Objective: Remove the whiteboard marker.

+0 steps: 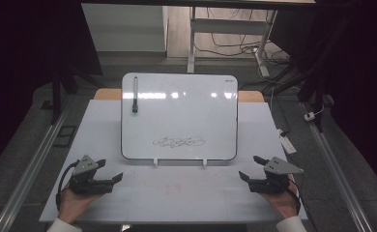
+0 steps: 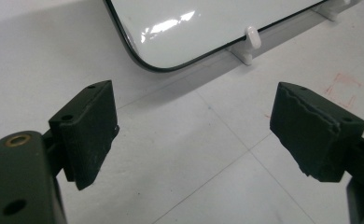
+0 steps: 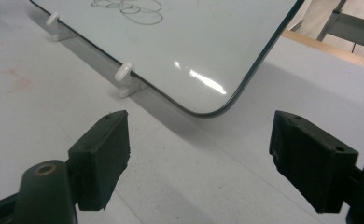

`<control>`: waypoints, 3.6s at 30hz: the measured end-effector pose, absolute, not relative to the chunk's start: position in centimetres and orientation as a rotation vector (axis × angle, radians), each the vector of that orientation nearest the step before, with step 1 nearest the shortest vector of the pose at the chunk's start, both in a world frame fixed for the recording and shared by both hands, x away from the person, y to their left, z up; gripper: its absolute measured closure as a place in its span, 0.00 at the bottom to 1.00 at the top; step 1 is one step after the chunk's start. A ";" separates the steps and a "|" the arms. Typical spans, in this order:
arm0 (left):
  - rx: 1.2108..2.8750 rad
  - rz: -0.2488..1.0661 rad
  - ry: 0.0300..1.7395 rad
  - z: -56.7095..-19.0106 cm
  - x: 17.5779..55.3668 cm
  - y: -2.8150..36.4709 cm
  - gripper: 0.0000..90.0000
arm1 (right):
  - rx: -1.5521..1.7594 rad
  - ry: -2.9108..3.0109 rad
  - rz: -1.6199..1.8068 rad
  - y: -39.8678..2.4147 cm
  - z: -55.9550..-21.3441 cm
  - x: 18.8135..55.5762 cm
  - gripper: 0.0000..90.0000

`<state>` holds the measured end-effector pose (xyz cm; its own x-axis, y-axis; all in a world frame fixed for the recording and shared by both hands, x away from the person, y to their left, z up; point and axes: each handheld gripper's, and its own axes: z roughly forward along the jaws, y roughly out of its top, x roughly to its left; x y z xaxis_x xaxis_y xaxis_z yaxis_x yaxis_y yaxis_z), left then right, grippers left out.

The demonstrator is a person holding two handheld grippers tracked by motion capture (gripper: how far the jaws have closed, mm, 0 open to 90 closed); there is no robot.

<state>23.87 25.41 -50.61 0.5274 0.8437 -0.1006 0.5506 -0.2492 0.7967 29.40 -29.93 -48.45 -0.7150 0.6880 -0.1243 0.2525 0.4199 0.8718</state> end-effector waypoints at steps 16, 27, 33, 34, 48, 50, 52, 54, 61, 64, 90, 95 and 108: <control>1.905 0.449 1.181 -50.2 23.5 25.8 0.19 | 0.795 2.210 1.244 -29.4 -48.8 29.1 0.27; 1.814 0.492 1.192 -43.5 28.9 25.3 0.21 | 0.788 2.225 1.246 -28.7 -48.9 29.2 0.27; 1.833 0.542 1.204 -40.4 34.1 23.6 0.26 | 0.788 2.235 1.233 -28.7 -49.2 29.3 0.27; 1.831 0.549 1.209 -39.9 35.0 23.3 0.26 | 0.788 2.235 1.233 -28.7 -49.2 29.3 0.27; 1.804 0.700 1.295 -36.8 44.2 20.7 0.43 | 0.795 2.240 1.206 -28.6 -49.4 29.3 0.27; 1.812 0.716 1.301 -36.6 44.8 20.4 0.45 | 0.797 2.241 1.202 -28.6 -49.5 29.2 0.27; 1.820 0.730 1.314 -36.6 45.3 20.0 0.53 | 0.799 2.244 1.193 -28.7 -49.6 29.3 0.27; 1.833 0.764 1.330 -36.6 45.7 19.6 0.57 | 0.804 2.244 1.188 -28.7 -49.6 29.3 0.27; 1.858 0.817 1.380 -36.7 46.8 18.9 0.75 | 0.813 2.234 1.180 -28.7 -49.6 29.3 0.28; 1.857 0.830 1.382 -36.6 46.8 18.8 0.83 | 0.816 2.233 1.174 -28.7 -49.6 29.3 0.28; 1.843 0.633 0.917 -36.2 35.8 17.5 0.90 | 0.771 2.254 1.267 -26.7 -49.0 28.8 0.32; 1.891 0.563 0.802 -37.9 32.8 14.5 0.90 | 0.742 2.318 1.358 -23.8 -48.1 28.5 0.35; 1.938 0.426 0.640 -41.3 29.2 7.5 0.90 | 0.770 2.441 1.470 -15.4 -46.8 28.6 0.44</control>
